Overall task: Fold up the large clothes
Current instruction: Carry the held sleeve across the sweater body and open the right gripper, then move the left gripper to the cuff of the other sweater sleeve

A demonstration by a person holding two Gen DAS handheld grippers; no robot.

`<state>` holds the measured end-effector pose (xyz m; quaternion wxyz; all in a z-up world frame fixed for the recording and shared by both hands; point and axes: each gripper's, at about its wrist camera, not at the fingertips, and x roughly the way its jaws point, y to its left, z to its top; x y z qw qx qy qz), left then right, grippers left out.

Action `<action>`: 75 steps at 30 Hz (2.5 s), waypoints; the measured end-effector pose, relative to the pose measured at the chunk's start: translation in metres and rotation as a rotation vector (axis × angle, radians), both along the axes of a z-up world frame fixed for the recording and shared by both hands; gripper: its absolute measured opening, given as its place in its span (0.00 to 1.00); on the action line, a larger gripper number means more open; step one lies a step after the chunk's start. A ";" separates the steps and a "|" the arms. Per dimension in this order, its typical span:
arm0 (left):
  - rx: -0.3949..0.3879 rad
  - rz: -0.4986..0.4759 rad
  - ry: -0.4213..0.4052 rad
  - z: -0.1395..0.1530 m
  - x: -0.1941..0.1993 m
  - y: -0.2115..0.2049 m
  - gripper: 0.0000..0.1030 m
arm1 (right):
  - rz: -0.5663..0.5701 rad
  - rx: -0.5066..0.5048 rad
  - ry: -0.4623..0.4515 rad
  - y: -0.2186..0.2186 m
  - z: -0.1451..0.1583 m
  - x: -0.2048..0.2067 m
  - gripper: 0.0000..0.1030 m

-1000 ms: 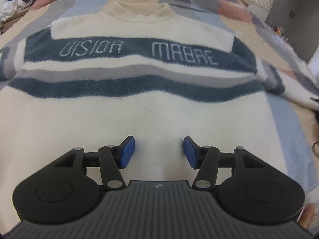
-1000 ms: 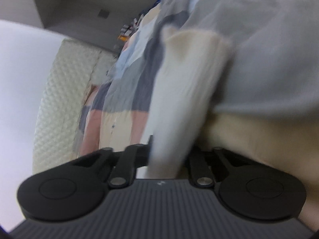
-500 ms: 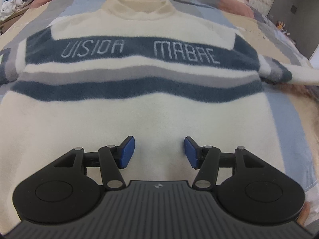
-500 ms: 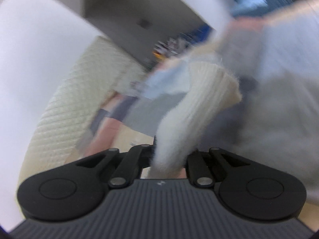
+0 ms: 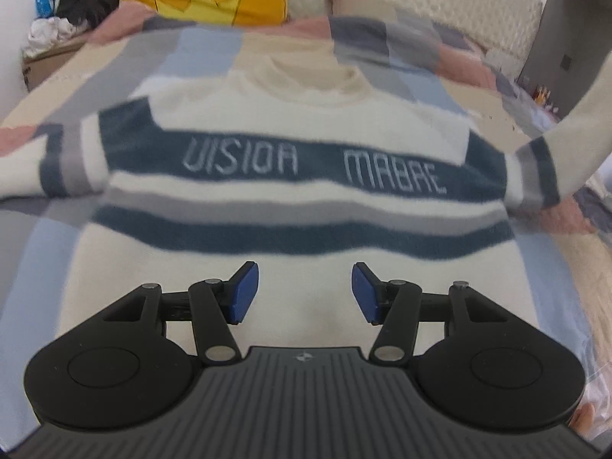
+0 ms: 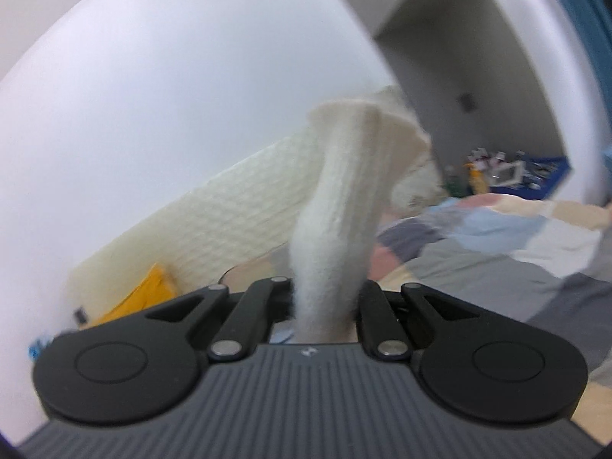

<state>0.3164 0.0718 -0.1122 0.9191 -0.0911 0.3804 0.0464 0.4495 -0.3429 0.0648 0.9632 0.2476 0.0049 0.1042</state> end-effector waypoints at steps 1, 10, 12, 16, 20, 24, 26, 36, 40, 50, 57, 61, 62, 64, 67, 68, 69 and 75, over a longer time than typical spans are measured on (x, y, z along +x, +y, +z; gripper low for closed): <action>-0.004 0.006 -0.015 0.004 -0.004 0.006 0.59 | 0.017 -0.029 -0.008 0.017 0.006 -0.006 0.09; -0.085 0.116 -0.072 0.008 -0.018 0.073 0.59 | 0.169 -0.249 -0.090 0.158 0.036 -0.065 0.09; -0.113 0.138 -0.092 0.012 -0.026 0.085 0.59 | 0.206 -0.273 -0.111 0.184 0.039 -0.080 0.09; -0.146 0.163 -0.151 0.025 -0.043 0.104 0.59 | 0.290 -0.308 -0.131 0.231 0.039 -0.100 0.09; -0.188 0.218 -0.196 0.032 -0.060 0.125 0.59 | 0.378 -0.363 -0.128 0.274 0.018 -0.123 0.09; -0.232 0.270 -0.200 0.033 -0.071 0.145 0.59 | 0.452 -0.431 -0.089 0.314 -0.022 -0.142 0.09; -0.245 0.286 -0.210 0.033 -0.077 0.152 0.59 | 0.492 -0.471 -0.050 0.332 -0.045 -0.150 0.09; -0.305 0.289 -0.216 0.022 -0.076 0.157 0.59 | 0.622 -0.554 0.179 0.379 -0.145 -0.167 0.11; -0.313 0.286 -0.219 0.018 -0.074 0.157 0.59 | 0.654 -0.599 0.244 0.389 -0.173 -0.166 0.12; -0.320 0.288 -0.285 0.029 -0.083 0.153 0.59 | 0.751 -0.595 0.333 0.377 -0.164 -0.178 0.46; -0.297 0.185 -0.281 0.033 -0.086 0.122 0.59 | 0.777 -0.588 0.315 0.334 -0.152 -0.218 0.46; -0.230 0.164 -0.228 0.023 -0.081 0.099 0.52 | 0.717 -0.556 0.322 0.312 -0.153 -0.227 0.46; -0.220 0.158 -0.207 0.019 -0.079 0.094 0.50 | 0.686 -0.545 0.329 0.308 -0.154 -0.226 0.46; -0.224 0.149 -0.175 0.010 -0.076 0.088 0.44 | 0.659 -0.511 0.338 0.303 -0.154 -0.221 0.46; -0.218 0.147 -0.129 -0.002 -0.071 0.080 0.41 | 0.597 -0.461 0.361 0.296 -0.155 -0.206 0.46; -0.209 0.152 -0.114 -0.006 -0.070 0.079 0.40 | 0.582 -0.453 0.361 0.293 -0.156 -0.201 0.46; -0.202 0.157 -0.102 -0.009 -0.068 0.078 0.39 | 0.565 -0.445 0.363 0.291 -0.156 -0.196 0.46; -0.139 0.214 -0.022 -0.027 -0.056 0.074 0.38 | 0.495 -0.400 0.391 0.276 -0.161 -0.168 0.46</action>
